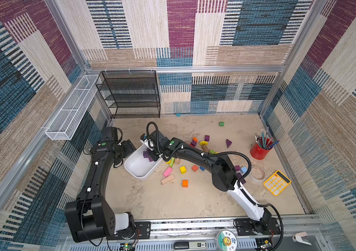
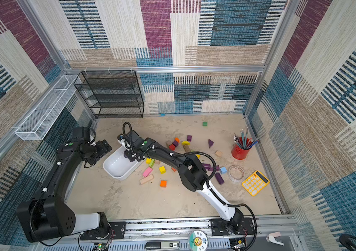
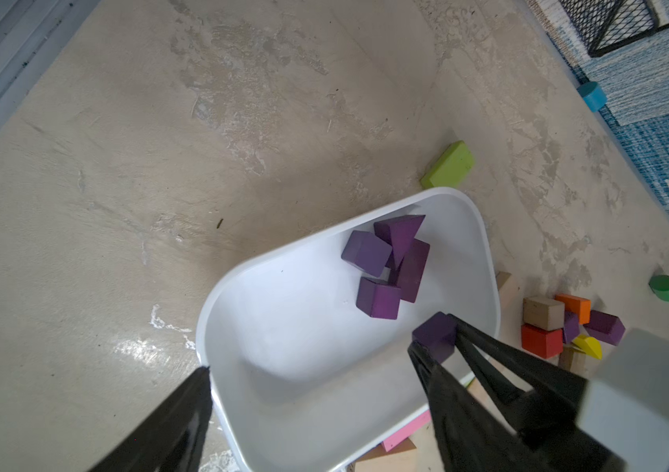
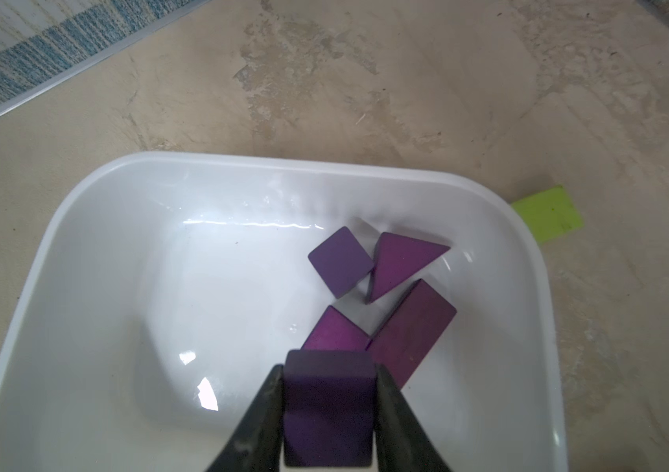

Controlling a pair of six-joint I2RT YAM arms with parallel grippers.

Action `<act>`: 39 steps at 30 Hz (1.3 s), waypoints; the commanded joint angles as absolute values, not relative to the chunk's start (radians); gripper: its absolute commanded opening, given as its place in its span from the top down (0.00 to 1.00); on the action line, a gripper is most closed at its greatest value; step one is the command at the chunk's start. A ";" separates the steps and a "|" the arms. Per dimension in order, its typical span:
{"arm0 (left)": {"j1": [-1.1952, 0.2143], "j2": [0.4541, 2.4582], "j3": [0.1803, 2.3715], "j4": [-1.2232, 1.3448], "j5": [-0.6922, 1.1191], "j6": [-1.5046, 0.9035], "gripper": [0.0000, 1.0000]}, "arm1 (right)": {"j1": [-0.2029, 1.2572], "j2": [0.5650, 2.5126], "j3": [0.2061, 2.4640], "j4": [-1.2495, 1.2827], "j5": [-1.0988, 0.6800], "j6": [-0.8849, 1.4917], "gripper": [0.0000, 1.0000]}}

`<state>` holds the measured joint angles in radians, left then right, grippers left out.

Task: Pick purple bricks into the storage bin
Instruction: Place the building block in the storage box.

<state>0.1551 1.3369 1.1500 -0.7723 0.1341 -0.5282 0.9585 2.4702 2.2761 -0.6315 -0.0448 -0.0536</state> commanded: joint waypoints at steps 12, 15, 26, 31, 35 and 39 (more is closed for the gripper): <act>0.156 1.336 1.156 -0.763 0.157 -0.547 0.16 | 0.966 2.516 2.315 -0.714 0.128 -0.080 0.63; 0.156 1.337 1.157 -0.759 0.169 -0.546 0.16 | 0.962 2.523 2.321 -0.732 0.158 -0.092 0.62; 0.156 1.344 1.157 -0.755 0.189 -0.545 0.17 | 0.947 2.546 2.359 -0.756 0.184 -0.100 0.62; 0.156 1.342 1.155 -0.753 0.199 -0.543 0.17 | 0.947 2.540 2.368 -0.752 0.193 -0.097 0.60; 0.156 1.344 1.155 -0.750 0.206 -0.543 0.17 | 0.947 2.517 2.373 -0.734 0.184 -0.091 0.56; 0.155 1.344 1.155 -0.751 0.209 -0.541 0.18 | 0.946 2.489 2.373 -0.714 0.195 -0.092 0.53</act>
